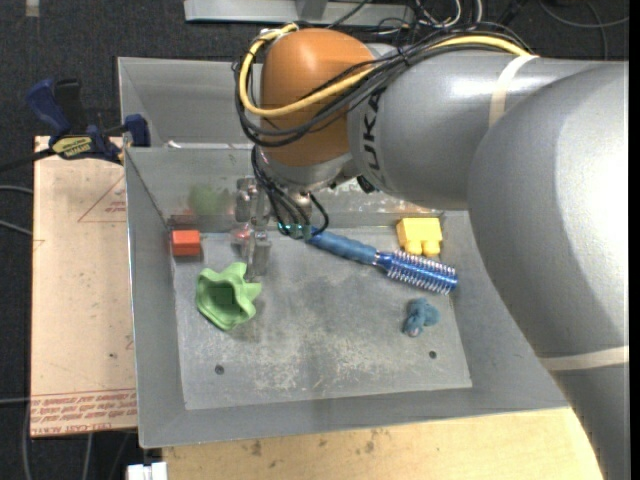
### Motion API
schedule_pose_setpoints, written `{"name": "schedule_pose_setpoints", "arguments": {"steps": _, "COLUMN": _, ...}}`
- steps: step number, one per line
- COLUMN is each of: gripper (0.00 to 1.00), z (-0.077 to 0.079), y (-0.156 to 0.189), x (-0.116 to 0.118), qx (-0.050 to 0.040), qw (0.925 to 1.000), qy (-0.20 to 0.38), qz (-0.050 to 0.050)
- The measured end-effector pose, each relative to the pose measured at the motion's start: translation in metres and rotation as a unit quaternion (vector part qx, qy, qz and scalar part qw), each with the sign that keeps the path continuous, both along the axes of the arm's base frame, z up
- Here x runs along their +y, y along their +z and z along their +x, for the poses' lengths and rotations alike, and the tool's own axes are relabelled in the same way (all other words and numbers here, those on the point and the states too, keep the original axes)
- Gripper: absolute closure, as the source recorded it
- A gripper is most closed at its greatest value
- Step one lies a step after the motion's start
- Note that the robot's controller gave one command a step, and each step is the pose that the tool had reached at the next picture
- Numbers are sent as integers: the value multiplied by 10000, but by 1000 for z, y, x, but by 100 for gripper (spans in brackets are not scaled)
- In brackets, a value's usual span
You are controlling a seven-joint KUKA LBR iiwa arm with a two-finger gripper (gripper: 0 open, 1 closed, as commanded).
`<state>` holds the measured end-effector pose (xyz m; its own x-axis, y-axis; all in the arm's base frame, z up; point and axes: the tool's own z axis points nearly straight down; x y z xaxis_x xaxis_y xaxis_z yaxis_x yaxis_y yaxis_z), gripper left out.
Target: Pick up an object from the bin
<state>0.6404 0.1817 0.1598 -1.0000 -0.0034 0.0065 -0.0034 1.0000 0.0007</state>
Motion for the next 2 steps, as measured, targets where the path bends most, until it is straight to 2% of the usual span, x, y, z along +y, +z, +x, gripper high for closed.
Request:
{"name": "schedule_pose_setpoints", "arguments": {"steps": 1, "gripper": 0, "z": -58, "y": -91, "x": 27, "qx": 13, "qw": 9984, "qy": -563, "qz": -7}}
{"name": "schedule_pose_setpoints", "arguments": {"steps": 2, "gripper": 100, "z": -54, "y": -86, "x": 23, "qx": -35, "qw": 9982, "qy": -591, "qz": -13}}
